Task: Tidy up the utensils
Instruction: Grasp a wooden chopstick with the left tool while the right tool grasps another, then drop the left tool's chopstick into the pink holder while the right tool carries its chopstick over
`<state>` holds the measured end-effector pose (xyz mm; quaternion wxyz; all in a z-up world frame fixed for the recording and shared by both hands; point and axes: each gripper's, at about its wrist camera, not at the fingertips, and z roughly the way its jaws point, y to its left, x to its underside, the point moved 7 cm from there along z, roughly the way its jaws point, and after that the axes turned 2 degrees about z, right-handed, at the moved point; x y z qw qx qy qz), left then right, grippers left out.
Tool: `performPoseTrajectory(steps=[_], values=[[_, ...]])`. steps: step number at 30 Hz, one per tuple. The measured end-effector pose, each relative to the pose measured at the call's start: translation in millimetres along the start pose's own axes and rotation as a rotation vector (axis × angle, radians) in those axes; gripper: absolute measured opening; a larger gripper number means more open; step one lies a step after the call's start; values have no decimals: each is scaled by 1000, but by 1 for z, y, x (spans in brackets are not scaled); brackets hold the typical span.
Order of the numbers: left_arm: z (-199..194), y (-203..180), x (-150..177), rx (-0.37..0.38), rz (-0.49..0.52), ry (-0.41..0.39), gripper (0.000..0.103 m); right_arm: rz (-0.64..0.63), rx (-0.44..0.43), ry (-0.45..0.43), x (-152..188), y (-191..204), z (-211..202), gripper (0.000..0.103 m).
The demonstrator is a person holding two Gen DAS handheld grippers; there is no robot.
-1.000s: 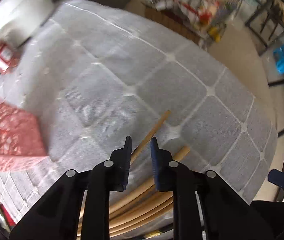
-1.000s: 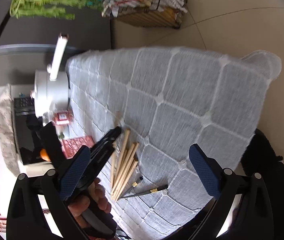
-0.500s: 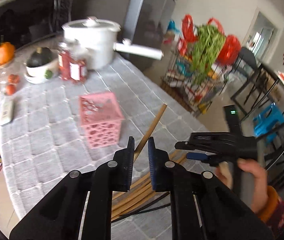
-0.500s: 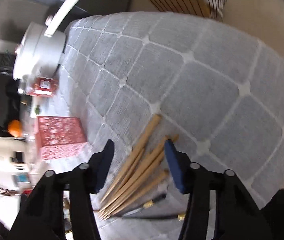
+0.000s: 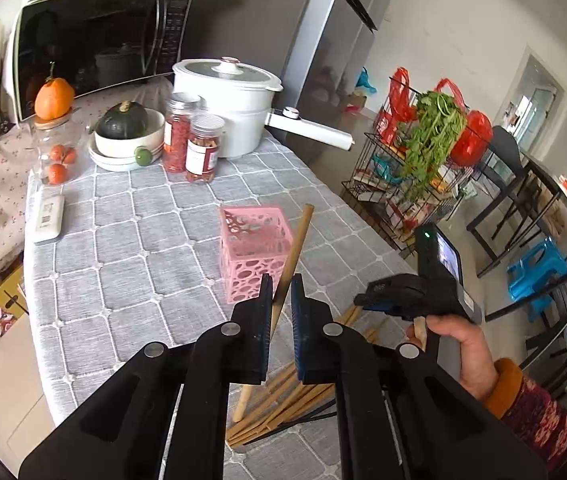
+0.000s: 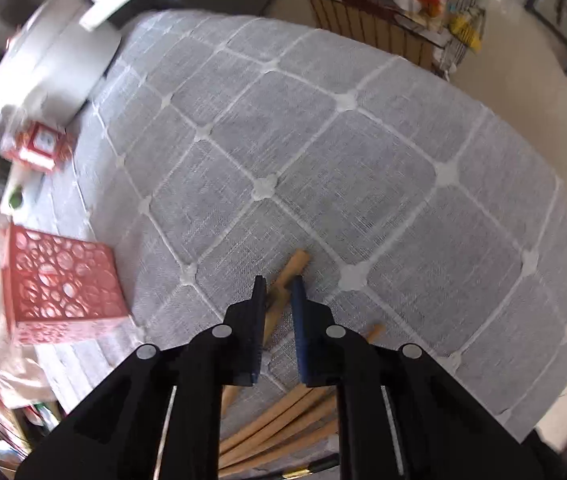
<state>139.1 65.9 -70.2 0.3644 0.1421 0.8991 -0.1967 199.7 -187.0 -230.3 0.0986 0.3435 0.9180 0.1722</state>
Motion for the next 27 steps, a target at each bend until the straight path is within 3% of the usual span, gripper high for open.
performPoseTrajectory(steps=[3,18,22,24,25,26,27], values=[[-9,1,-2,4,-4,-16,6,23,-91,20,7,-5,-9,11],[-65,-20,-28,4,-16,-163,0,-205,-321,-201,47,29,-175,8],[-72,-22,-32,-2,-19,-168,0,-230,-369,-250,50,30,-212,8],[-61,-6,-29,-20,-92,-99,3,-223,-395,-262,50,28,-224,8],[-49,10,-22,-25,-160,-36,15,-219,-412,-268,49,27,-231,8],[-36,27,-13,-40,-236,26,35,-217,-426,-269,48,26,-234,8],[-15,56,4,-73,-356,113,41,-213,-444,-271,47,26,-239,8]])
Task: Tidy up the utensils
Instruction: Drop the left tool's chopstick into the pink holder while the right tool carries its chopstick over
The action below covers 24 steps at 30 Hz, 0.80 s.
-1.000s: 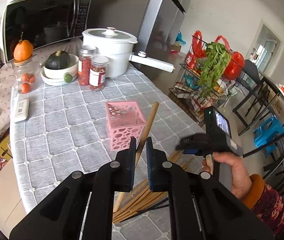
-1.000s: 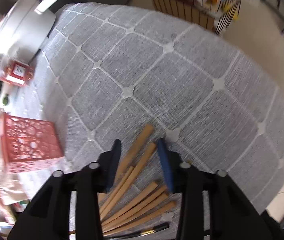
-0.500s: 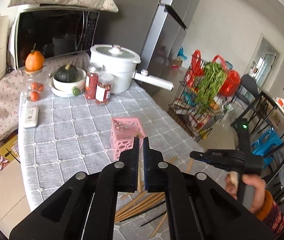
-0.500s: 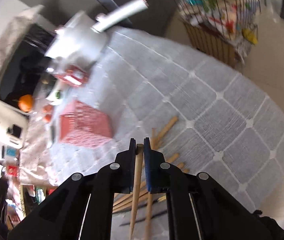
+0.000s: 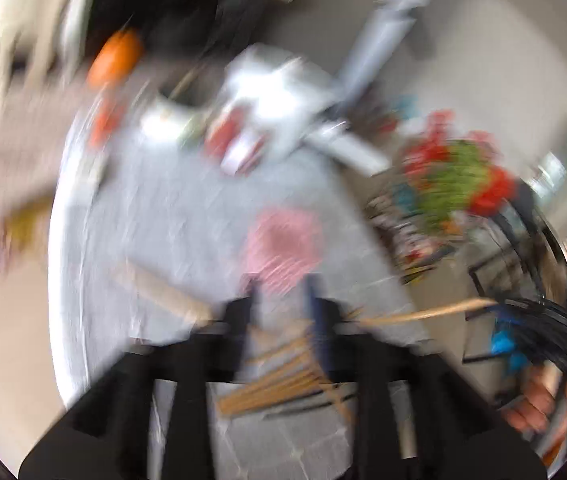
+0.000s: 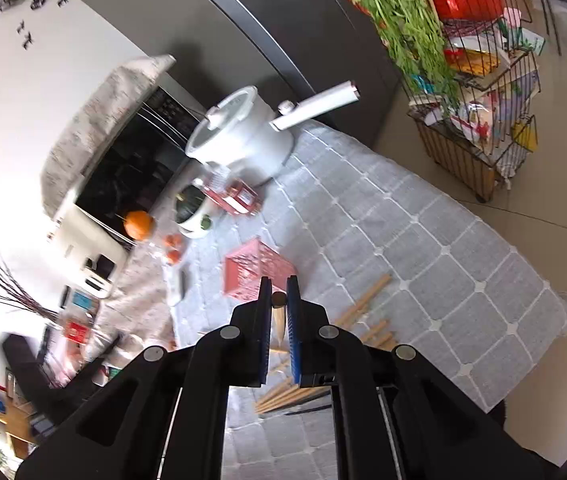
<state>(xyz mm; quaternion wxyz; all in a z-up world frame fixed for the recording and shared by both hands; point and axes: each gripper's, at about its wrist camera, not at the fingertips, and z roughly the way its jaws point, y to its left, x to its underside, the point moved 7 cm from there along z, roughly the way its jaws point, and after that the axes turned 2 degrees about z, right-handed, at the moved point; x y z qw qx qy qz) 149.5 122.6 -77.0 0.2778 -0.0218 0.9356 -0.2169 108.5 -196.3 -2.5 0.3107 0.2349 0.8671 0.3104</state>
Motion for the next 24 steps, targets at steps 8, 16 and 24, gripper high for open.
performPoseTrajectory(steps=[8,16,24], values=[[103,104,-7,-262,-373,164,43,35,-102,-41,-26,5,-11,8],[163,121,-18,-482,-402,188,11,51,-112,-35,-49,-13,-1,8],[108,89,-9,-323,-206,46,6,74,-113,-8,-51,-31,4,8]])
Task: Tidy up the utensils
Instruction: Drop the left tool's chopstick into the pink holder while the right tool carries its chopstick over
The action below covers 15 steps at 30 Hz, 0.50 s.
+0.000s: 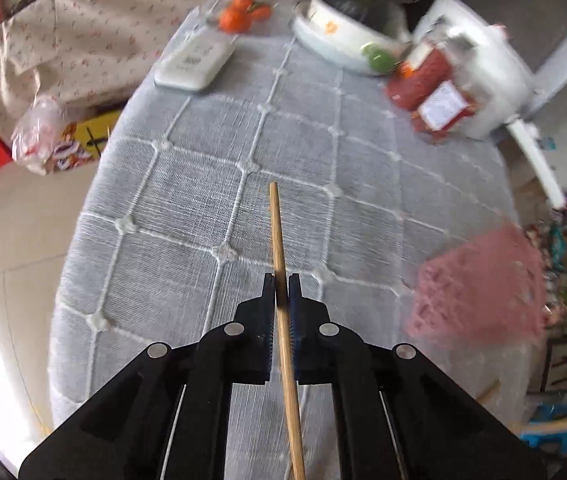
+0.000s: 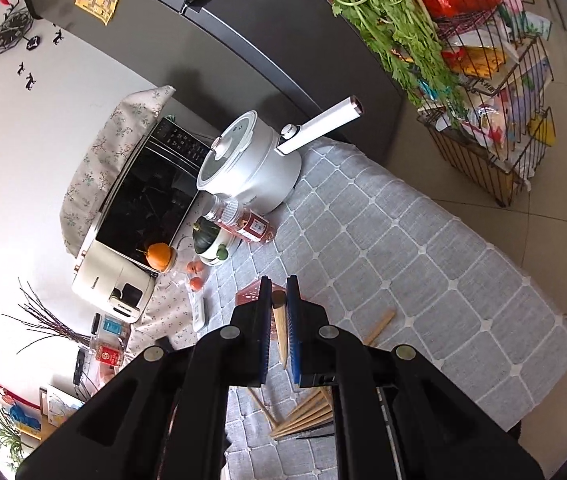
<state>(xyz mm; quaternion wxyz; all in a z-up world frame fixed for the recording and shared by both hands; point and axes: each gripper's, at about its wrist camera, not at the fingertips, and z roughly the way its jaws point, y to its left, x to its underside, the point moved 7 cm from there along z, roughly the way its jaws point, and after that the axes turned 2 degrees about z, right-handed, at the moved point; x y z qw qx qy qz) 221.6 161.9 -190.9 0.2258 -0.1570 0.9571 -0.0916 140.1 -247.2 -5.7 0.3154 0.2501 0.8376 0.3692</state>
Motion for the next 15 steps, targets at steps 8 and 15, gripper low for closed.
performPoseTrajectory(steps=[8,15], values=[[-139,-10,-4,116,116,-262,5,-24,-69,-36,2,30,-20,8],[-235,-53,-51,209,163,-489,5,-36,-110,-127,-22,63,-39,8]])
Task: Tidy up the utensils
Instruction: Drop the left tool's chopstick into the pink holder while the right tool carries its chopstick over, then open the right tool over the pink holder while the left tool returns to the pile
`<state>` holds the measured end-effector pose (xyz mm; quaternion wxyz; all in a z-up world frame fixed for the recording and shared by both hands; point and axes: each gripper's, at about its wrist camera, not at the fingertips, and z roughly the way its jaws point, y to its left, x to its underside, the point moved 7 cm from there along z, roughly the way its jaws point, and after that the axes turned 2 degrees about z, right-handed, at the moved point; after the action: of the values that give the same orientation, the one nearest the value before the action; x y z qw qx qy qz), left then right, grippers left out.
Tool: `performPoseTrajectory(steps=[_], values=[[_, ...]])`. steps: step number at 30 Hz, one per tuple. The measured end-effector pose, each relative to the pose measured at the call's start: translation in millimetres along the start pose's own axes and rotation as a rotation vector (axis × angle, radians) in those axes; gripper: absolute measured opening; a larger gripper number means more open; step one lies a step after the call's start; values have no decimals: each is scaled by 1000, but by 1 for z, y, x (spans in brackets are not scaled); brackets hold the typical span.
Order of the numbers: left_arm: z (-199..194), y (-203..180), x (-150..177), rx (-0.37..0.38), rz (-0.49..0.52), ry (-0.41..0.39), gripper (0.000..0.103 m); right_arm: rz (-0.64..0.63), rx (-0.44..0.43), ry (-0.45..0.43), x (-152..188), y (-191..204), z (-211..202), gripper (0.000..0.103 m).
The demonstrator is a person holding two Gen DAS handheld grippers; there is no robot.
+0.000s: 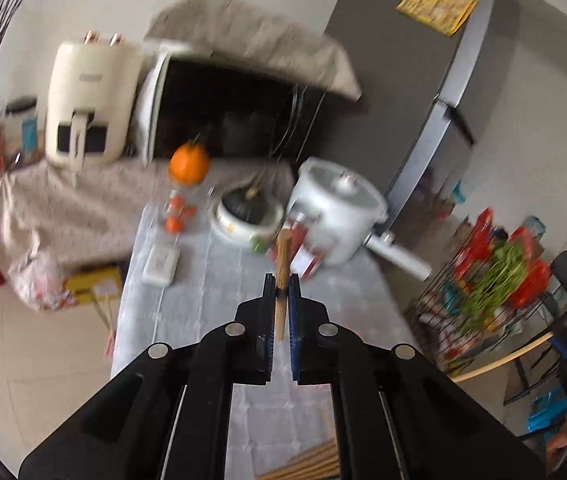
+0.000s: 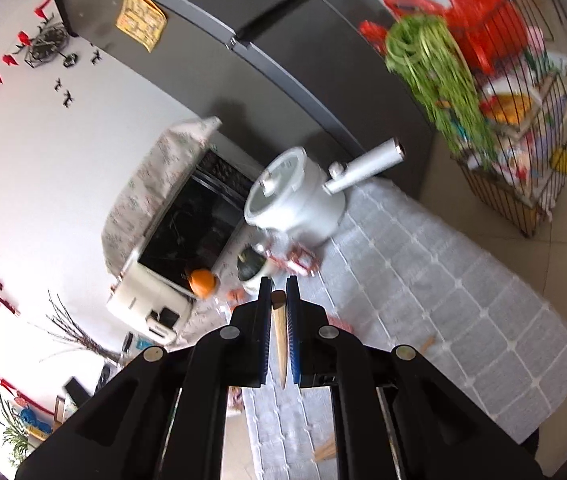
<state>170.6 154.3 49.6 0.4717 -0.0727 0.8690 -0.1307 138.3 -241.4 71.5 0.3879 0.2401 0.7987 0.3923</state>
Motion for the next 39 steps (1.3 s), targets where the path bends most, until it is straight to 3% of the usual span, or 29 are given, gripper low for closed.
performPoseTrajectory(steps=[3,6,15,17,19,25,36,39], values=[[6,-30,-23,47,29,-37,5,-10,-15,-39,-13,11,0,8],[17,-52,-23,78,61,-39,5,-18,-6,-75,-25,13,3,8],[93,-84,19,88,122,109,8,-11,45,-70,-36,4,36,8],[102,-78,27,95,91,131,38,-7,53,-58,-35,3,45,8],[93,-66,26,108,45,93,47,-7,58,-53,-33,4,52,8],[57,-34,18,97,-32,-22,50,-49,113,-68,-29,10,72,8],[55,-25,12,73,-14,-17,53,-223,236,-34,-6,44,139,9],[55,-27,13,76,1,-10,60,-251,248,-5,-4,53,154,11]])
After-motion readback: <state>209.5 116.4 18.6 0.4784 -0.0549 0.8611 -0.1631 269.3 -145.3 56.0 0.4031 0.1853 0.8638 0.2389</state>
